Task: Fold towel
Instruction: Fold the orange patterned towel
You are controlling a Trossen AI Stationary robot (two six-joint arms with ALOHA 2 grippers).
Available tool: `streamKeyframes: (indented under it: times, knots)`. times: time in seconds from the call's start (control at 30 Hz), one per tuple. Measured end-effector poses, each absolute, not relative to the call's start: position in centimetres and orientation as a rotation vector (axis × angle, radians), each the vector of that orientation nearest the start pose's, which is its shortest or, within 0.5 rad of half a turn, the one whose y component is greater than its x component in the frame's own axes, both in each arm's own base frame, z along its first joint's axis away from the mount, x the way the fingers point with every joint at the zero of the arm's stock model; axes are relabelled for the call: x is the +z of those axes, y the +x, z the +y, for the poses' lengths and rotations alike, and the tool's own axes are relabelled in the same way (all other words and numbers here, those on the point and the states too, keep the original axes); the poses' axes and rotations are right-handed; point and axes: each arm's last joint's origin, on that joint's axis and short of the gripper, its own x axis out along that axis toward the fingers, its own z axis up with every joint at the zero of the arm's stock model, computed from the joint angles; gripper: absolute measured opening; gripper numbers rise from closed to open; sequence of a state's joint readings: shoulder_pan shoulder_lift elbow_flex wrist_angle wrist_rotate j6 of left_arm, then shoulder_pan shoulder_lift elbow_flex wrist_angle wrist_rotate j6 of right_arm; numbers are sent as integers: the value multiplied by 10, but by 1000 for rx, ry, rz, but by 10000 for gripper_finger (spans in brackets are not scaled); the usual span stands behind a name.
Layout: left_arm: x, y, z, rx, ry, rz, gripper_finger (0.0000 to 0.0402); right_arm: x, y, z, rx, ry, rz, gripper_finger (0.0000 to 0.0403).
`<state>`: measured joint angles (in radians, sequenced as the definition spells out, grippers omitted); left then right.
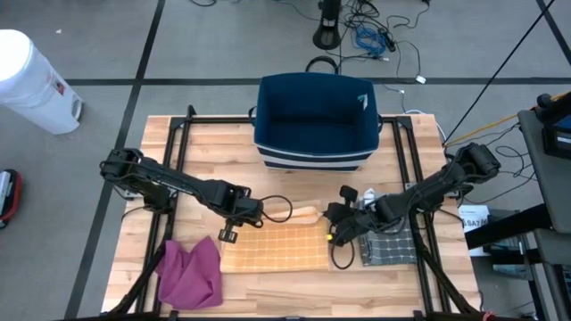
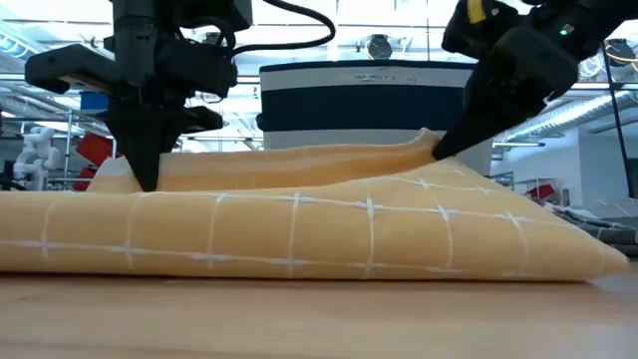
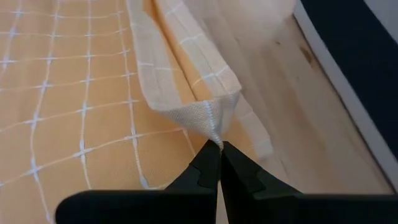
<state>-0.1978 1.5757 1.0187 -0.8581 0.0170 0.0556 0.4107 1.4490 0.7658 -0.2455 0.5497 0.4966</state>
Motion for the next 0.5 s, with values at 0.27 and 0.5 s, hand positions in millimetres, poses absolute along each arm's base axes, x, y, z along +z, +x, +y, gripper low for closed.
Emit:
streamKeyframes:
  times: [0.27,0.5]
  knots:
    - [193,270,-54,-199,155,1419,1,181,259,81,-365,20,783,18]
    - [193,271,-51,-185,142,1416,1,172,259,79,-394,6,833,122]
